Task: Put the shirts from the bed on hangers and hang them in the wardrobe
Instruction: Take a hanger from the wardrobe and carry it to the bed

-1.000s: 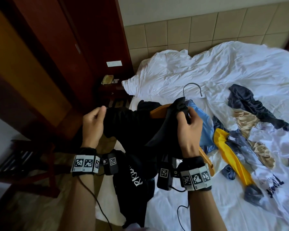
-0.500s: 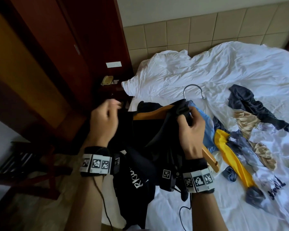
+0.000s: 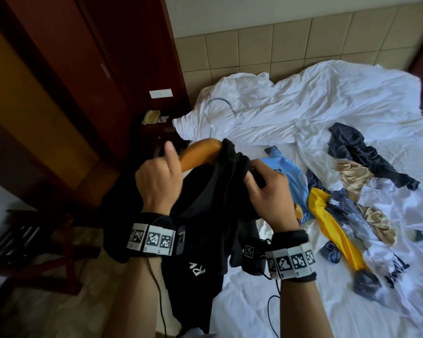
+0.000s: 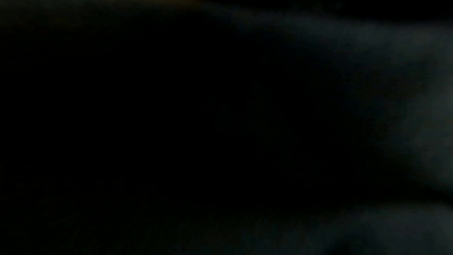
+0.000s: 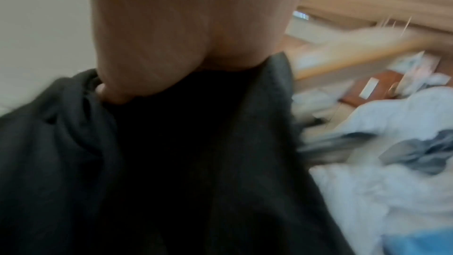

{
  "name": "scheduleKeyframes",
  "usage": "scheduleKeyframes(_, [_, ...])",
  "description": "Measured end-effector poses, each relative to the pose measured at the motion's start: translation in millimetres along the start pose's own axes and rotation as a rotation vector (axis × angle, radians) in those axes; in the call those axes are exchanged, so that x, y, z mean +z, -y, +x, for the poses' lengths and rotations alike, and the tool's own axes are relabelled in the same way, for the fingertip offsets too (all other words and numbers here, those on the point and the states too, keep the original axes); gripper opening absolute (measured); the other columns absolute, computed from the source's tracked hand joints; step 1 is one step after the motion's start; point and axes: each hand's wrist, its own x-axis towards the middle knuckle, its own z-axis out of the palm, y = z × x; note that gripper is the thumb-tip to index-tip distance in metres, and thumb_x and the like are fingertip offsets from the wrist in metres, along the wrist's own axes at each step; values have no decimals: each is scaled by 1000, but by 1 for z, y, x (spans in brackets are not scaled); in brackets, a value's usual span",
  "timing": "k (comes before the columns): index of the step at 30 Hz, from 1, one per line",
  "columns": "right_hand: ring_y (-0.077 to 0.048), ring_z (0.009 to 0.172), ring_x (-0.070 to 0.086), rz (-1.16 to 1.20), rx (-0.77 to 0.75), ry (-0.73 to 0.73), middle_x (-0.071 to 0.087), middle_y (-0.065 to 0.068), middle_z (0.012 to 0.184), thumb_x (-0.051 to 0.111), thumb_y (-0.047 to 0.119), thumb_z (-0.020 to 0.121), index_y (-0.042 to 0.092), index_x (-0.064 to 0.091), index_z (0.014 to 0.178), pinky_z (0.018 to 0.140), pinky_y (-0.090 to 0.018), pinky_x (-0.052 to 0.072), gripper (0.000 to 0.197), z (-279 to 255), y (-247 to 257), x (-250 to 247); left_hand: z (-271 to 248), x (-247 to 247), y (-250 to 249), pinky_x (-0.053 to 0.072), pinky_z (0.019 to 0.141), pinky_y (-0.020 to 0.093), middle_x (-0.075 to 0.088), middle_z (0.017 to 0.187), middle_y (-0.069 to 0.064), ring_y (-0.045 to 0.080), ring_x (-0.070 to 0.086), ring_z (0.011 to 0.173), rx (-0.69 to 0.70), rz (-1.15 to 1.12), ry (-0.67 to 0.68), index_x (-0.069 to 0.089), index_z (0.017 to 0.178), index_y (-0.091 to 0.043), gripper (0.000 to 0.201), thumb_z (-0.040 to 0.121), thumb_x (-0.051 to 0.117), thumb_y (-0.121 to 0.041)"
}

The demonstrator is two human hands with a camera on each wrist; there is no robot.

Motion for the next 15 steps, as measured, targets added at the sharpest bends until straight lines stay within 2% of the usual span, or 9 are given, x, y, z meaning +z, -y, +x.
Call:
scheduleKeyframes(1, [-8,59,48,-55,20,-25,51,11,59,52,49,102,28,55,79,57,-36,41,31,-1,-9,-3,4,-4,4,44,59,39,67,60,22,43,65,60,-48,-19,-19,74,67,3,84,108,18,-44])
scheduleKeyframes(2, [-10,56,42,-81,40,-56,44,9,55,49,48,102,27,46,71,55,-35,35,38,-3,-16,-5,7,-8,8,46,60,42,67,61,21,42,65,61,-84,-41,-30,74,68,3,82,108,20,-43])
scheduleKeyframes(3, [-8,54,34,-83,68,-85,37,8,53,47,44,103,27,37,66,55,-34,30,42,-4,-24,-7,9,-10,12,47,60,43,66,59,19,41,64,59,-101,-52,-36,73,65,1,81,108,20,-43])
scheduleKeyframes(5, [-7,53,26,-93,152,-143,30,8,51,45,36,105,27,29,63,55,-32,24,46,-7,-37,-10,11,-14,21,48,59,44,64,56,15,38,62,57,-122,-44,-42,69,59,-2,84,107,16,-45])
scheduleKeyframes(7, [-9,53,25,-132,227,-218,30,8,51,47,28,108,24,31,64,53,-34,22,47,-11,-50,-13,12,-15,28,50,62,46,66,58,13,37,64,59,-164,-27,-61,69,59,-3,87,106,12,-49])
scheduleKeyframes(9, [-11,53,31,-154,271,-297,40,6,55,49,25,111,19,42,70,52,-35,25,43,-17,-62,-16,14,-17,36,53,66,48,68,61,10,35,65,61,-209,-38,-79,70,60,-6,87,106,11,-51])
scheduleKeyframes(12, [-9,56,35,-56,292,-370,47,-8,61,48,20,112,6,46,74,53,-20,28,41,-24,-74,-17,17,-25,41,54,69,48,68,60,5,30,66,59,-255,-105,-105,65,56,-11,84,107,12,-51])
scheduleKeyframes(15, [-4,64,40,91,311,-393,51,-13,69,43,19,114,2,49,79,59,-17,33,40,-20,-65,-11,16,-29,38,57,69,49,67,56,0,24,68,57,-274,-205,-104,58,49,-14,82,107,14,-51])
